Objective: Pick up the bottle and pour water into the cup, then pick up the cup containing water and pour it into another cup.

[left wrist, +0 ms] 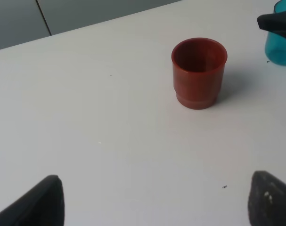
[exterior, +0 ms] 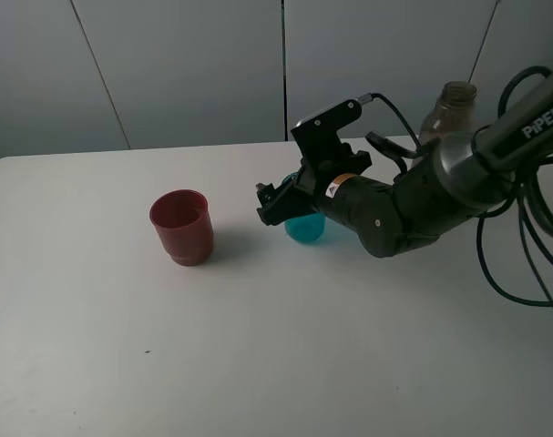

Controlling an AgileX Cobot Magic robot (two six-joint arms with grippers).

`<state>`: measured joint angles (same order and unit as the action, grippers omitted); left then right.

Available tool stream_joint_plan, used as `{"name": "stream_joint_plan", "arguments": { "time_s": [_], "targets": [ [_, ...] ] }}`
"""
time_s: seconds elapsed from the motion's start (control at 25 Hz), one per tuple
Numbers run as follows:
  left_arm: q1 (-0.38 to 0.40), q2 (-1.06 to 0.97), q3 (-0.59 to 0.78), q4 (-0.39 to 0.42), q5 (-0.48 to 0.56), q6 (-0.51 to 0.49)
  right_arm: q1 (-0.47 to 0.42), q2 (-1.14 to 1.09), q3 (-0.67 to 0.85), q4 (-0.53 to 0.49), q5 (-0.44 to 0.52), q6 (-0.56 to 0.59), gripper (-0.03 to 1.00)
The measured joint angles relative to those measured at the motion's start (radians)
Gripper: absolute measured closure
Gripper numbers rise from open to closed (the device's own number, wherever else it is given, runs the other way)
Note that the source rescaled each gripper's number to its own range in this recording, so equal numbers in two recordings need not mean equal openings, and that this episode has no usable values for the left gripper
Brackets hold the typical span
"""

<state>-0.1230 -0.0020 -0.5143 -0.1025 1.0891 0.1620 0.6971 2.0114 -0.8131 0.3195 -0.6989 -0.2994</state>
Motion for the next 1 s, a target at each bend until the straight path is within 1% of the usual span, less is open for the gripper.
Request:
{"name": "stream_joint_plan", "arguments": {
  "time_s": [0.32,0.44,0.6,0.68,0.84,0.92,1.0],
  "targets": [
    [0.0,0.0,0.0,0.0,0.0,0.004,0.0,-0.159,0.0,0.0,0.056,0.0,-0.03],
    [0.0,0.0,0.0,0.0,0.0,0.004,0.0,-0.233,0.0,0.004,0.11,-0.002,-0.03],
    [0.0,0.0,0.0,0.0,0.0,0.005,0.0,-0.353,0.0,0.008,0.263,-0.002,-0.03],
    [0.0,0.0,0.0,0.0,0.0,0.005,0.0,-0.419,0.0,0.012,0.362,-0.002,-0.03],
    [0.0,0.0,0.0,0.0,0.0,0.005,0.0,-0.542,0.0,0.03,0.597,0.0,-0.03],
    [0.0,0.0,0.0,0.0,0.0,0.005,0.0,-0.601,0.025,0.085,0.651,0.001,-0.03],
    [0.0,0.0,0.0,0.0,0.0,0.005,-0.007,-0.667,0.063,0.133,0.676,0.003,-0.03]
  ]
}}
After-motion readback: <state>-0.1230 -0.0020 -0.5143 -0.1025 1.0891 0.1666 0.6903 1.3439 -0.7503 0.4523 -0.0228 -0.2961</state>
